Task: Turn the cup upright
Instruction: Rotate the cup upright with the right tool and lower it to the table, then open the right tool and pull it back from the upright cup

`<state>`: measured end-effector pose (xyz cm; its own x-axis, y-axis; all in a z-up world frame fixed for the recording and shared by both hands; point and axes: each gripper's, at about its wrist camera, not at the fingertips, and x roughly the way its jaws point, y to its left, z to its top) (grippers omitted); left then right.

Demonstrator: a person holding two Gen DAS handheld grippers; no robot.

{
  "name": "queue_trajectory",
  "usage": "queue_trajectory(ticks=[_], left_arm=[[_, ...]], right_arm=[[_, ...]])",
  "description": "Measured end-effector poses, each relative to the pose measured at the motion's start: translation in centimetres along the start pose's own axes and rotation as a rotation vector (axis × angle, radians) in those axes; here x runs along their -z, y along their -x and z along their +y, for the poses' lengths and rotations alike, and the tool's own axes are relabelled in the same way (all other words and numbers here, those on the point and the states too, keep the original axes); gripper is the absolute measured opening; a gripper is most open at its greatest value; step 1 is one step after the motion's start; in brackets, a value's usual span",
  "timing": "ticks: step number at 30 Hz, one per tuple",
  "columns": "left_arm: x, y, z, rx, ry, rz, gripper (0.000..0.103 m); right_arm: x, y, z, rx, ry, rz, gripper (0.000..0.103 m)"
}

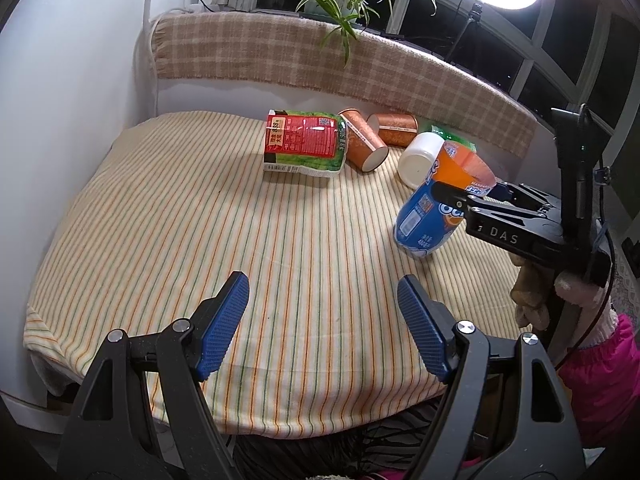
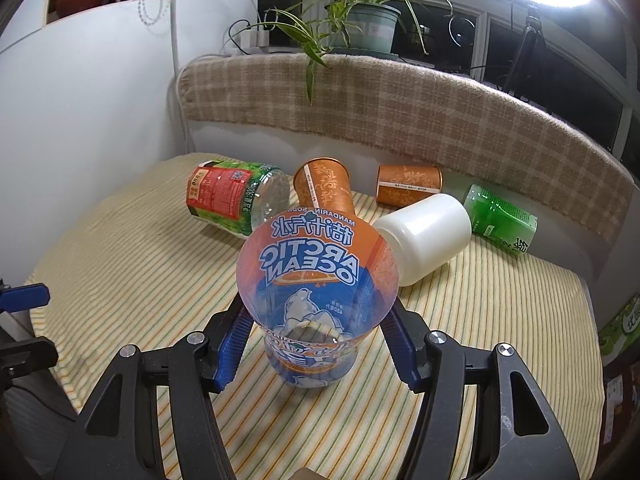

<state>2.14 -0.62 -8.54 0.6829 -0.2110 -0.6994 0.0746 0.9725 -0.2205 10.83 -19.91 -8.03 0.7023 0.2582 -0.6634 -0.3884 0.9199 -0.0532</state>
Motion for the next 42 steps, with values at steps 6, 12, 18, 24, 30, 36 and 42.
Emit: queue_trajectory(ticks=[6, 12, 18, 24, 30, 36, 42], left_arm=[[0.0, 0.3, -0.3, -0.005, -0.009, -0.011, 0.079], [0.0, 0.2, -0.4, -0.004, -0.010, -0.011, 0.079], [0.0, 0.2, -0.5, -0.005, -0.010, -0.011, 0.079], [0.1, 0.3, -0.5, -0.006, -0.010, -0.012, 0.079], [0.0, 0.3, -0.9, -0.006, -0.014, -0.014, 0.079], [-0.2, 0.5, -1.5, -0.005, -0.030, -0.024, 0.079], [-0.6, 0.5, -2.2, 0.000, -0.051, -0.042, 0.079]], right_arm=[[-0.1, -0.2, -0.2, -0.013, -0.013, 0.002, 0.062], [-0.2, -0.3, -0.3, -0.017, -0.023, 0.002, 0.062], [0.0, -0.5, -0.3, -0.029, -0.031, 0.012, 0.062], [0.3, -0.5, -0.3, -0.030, -0.035, 0.017, 0.062], [0.4, -0.2, -0.5, -0.031, -0.045, 0.013, 0.071], [0.9, 0.8, -1.5, -0.035, -0.084, 0.006, 0.071], [1.7, 2.5, -2.6, -0.027, -0.128, -0.013, 0.071]])
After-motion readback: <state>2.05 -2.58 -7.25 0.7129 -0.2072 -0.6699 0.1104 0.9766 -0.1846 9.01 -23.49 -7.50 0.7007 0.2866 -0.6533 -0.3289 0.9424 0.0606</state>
